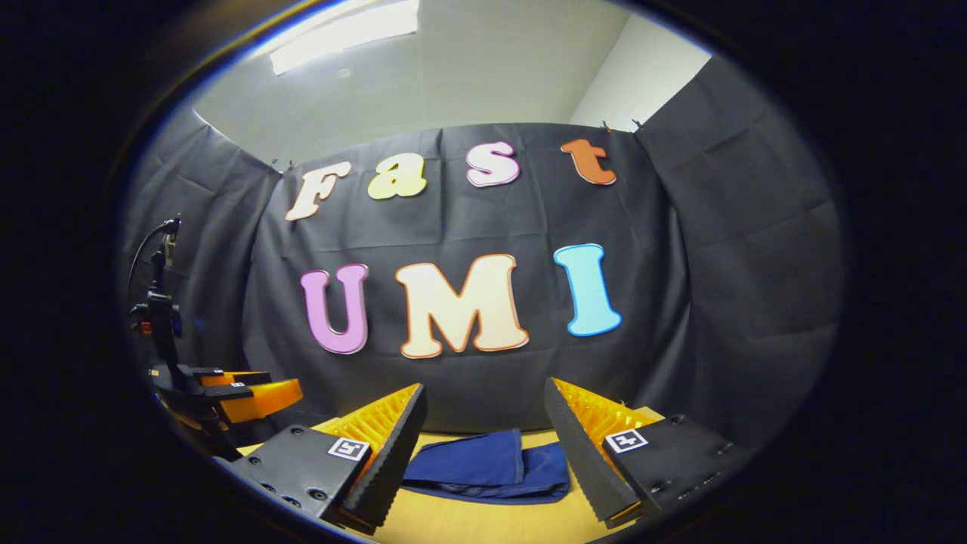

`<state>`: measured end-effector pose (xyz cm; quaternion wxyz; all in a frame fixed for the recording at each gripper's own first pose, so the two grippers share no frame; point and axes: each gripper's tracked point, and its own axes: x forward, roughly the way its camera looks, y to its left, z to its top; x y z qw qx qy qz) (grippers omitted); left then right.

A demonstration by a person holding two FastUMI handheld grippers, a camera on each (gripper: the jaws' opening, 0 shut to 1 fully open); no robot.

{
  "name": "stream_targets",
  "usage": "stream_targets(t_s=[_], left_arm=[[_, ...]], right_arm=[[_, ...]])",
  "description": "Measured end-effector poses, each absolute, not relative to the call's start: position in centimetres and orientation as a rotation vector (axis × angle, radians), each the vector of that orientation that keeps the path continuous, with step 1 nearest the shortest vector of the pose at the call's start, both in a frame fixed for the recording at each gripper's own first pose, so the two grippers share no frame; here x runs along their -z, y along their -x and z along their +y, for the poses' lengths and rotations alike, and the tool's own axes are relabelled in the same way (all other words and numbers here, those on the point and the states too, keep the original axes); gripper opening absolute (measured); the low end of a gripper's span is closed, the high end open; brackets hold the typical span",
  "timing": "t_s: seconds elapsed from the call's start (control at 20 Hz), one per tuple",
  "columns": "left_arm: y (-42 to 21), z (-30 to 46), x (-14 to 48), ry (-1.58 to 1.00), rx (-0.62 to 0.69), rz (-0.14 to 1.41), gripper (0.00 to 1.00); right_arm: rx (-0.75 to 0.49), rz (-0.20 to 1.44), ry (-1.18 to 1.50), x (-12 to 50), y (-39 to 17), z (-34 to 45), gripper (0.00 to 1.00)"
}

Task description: Grasp the waist and the cuffs of the jeans and fold them to make the two legs overlap; first hold the waist and fold one-third of the jeans toward the cuffs, then hold the cuffs and fold the remaining one-third in the same direction to finish folding.

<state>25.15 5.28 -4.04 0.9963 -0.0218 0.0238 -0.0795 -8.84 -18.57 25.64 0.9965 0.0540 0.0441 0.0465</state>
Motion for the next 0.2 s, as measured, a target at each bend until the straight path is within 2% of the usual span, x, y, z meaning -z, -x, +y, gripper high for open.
stream_targets(t_s=[0.1, 0.2], left_arm=[[-23.7, 6.5, 3.3, 0.055, 0.155, 0.031, 0.94], [-22.9, 7.2, 2.8, 0.051, 0.154, 0.022, 0.94]], right_arm=[[-0.111, 0.089, -0.090, -26.1, 10.0, -17.1, 1.00], [-0.123, 0.080, -0.086, -26.7, 11.0, -15.9, 0.97]])
